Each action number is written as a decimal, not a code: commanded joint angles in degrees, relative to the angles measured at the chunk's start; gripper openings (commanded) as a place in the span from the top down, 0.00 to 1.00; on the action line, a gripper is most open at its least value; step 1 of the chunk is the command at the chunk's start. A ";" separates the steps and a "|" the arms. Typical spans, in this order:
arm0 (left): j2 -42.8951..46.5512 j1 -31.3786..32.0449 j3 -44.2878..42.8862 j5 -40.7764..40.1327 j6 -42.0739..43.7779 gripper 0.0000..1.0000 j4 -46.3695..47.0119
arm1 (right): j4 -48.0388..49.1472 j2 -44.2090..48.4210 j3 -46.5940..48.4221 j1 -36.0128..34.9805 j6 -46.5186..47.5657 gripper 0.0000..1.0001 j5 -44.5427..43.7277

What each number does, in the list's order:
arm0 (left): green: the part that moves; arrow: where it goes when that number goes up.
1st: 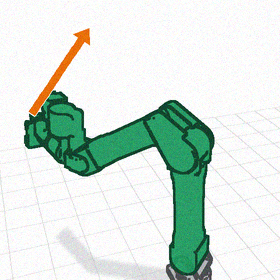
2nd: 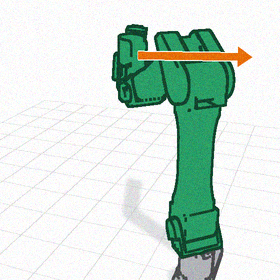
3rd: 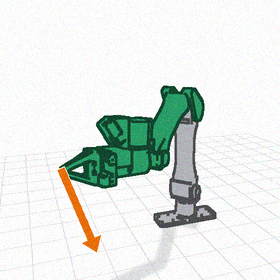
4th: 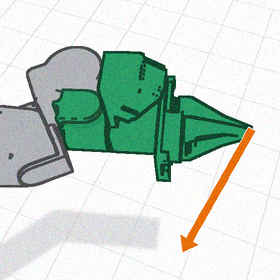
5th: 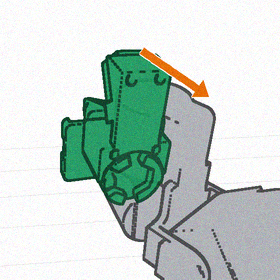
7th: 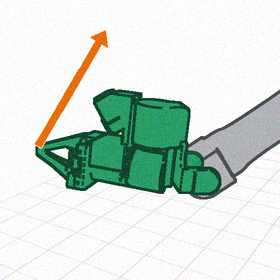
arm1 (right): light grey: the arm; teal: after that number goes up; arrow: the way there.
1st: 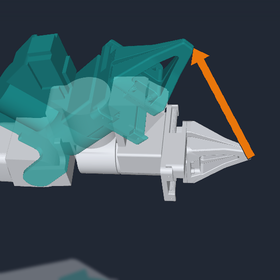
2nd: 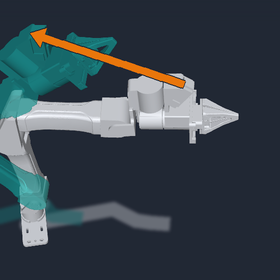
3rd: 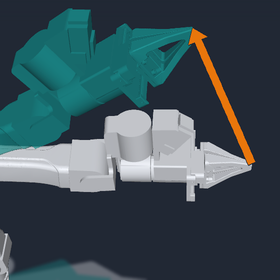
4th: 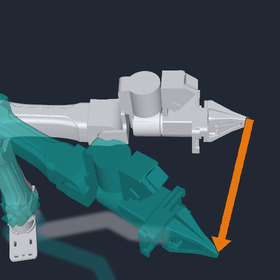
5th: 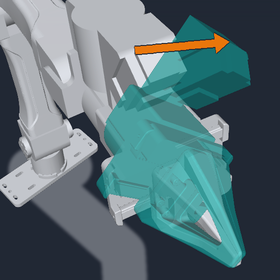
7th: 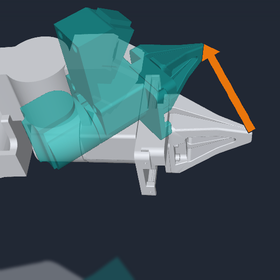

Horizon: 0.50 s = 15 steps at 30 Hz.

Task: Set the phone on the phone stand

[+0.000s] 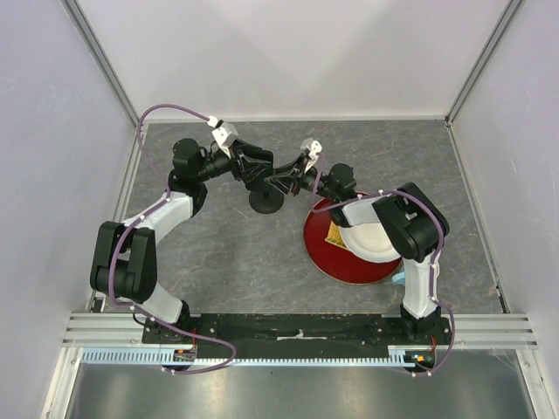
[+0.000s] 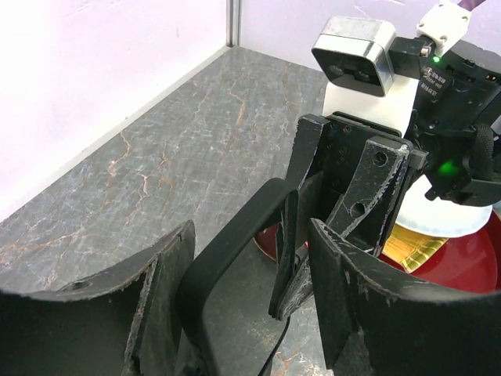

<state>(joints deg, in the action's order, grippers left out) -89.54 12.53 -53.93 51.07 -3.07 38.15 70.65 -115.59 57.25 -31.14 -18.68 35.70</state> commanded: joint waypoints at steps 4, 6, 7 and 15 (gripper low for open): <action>0.86 -1.02 0.67 1.04 -5.37 0.44 6.76 | -2.62 0.01 2.69 1.60 1.71 1.00 -0.64; -0.19 -0.93 0.23 1.92 -5.72 0.49 6.76 | -3.93 0.19 2.95 1.60 2.41 0.98 -0.37; -0.90 -0.93 -0.20 2.63 -5.89 0.58 6.67 | -4.55 0.19 3.30 1.69 2.59 0.98 -0.28; -2.57 -1.11 -0.82 5.09 -6.07 0.73 7.20 | -16.93 0.02 9.10 3.01 6.98 0.97 6.74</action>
<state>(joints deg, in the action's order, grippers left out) -90.98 10.83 -53.30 54.41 -7.88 43.29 63.26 -115.70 61.43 -28.80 -16.64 43.35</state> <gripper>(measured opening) 0.372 0.367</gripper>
